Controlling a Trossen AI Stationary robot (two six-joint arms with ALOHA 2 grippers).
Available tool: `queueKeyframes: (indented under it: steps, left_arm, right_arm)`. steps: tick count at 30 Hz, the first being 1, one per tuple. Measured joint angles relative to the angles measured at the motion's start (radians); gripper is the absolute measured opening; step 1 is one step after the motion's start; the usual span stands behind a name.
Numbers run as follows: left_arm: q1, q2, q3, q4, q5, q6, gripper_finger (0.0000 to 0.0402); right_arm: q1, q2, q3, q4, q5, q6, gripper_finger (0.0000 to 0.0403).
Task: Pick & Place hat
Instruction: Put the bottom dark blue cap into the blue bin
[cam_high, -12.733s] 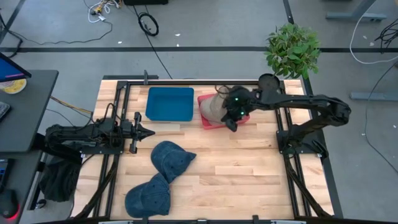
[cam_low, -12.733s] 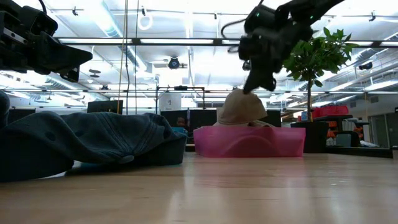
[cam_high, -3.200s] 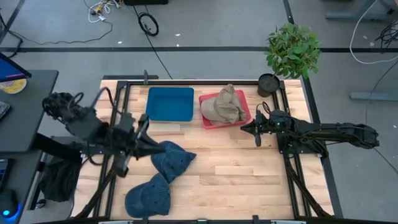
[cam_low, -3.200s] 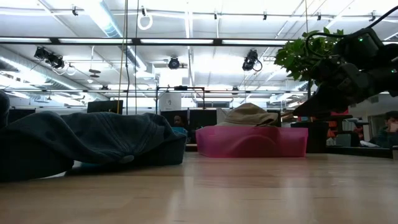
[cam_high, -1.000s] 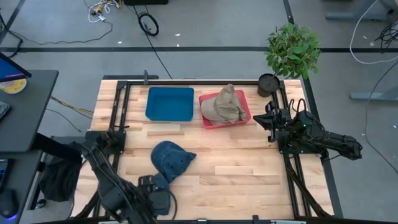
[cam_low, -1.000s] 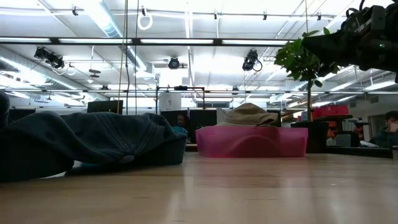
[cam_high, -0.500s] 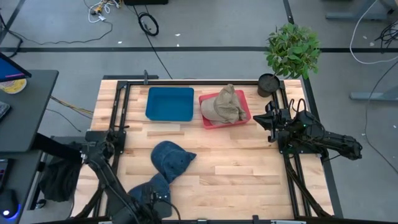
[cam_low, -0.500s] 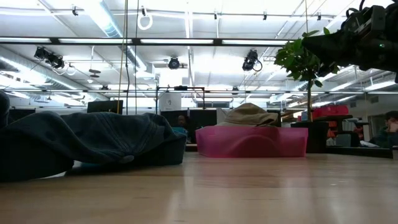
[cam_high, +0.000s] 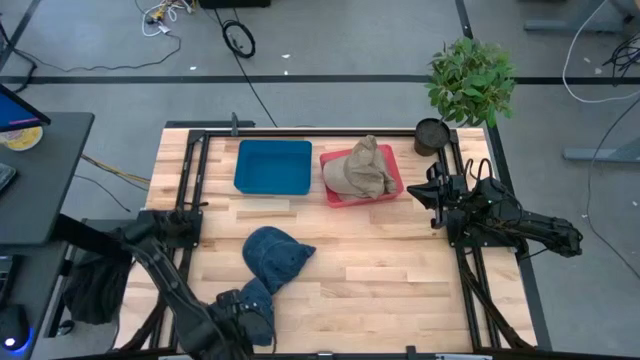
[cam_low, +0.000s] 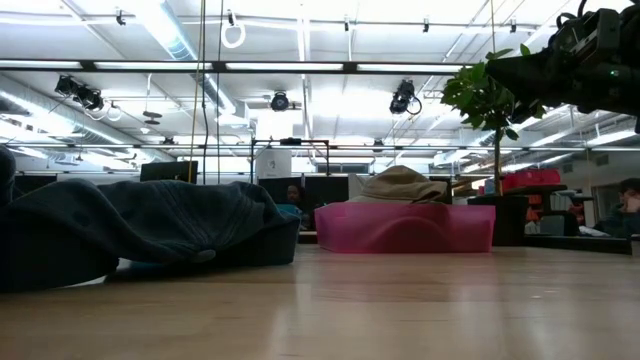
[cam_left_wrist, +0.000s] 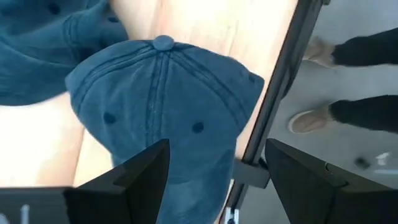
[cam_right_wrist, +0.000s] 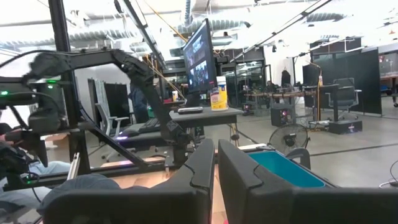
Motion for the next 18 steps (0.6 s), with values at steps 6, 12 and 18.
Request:
queueKeyframes:
  steps: [6, 12, 18]
  left_arm:
    - [0.007, -0.121, -0.257, 0.07, 0.01, -0.015, 0.0266]
    - [0.02, -0.181, -0.571, 0.568, 0.171, 0.036, 0.0266]
    - [0.032, -0.159, -0.801, 0.846, 0.287, -0.021, 0.0262]
  right_arm:
    - [0.0, 0.0, 0.0, 0.0, 0.0, 0.0, 0.0027]
    - [0.0, 0.0, 0.0, 0.0, 0.0, 0.0, 0.0027]
    - [0.0, 0.0, 0.0, 0.0, 0.0, 0.0, 0.0027]
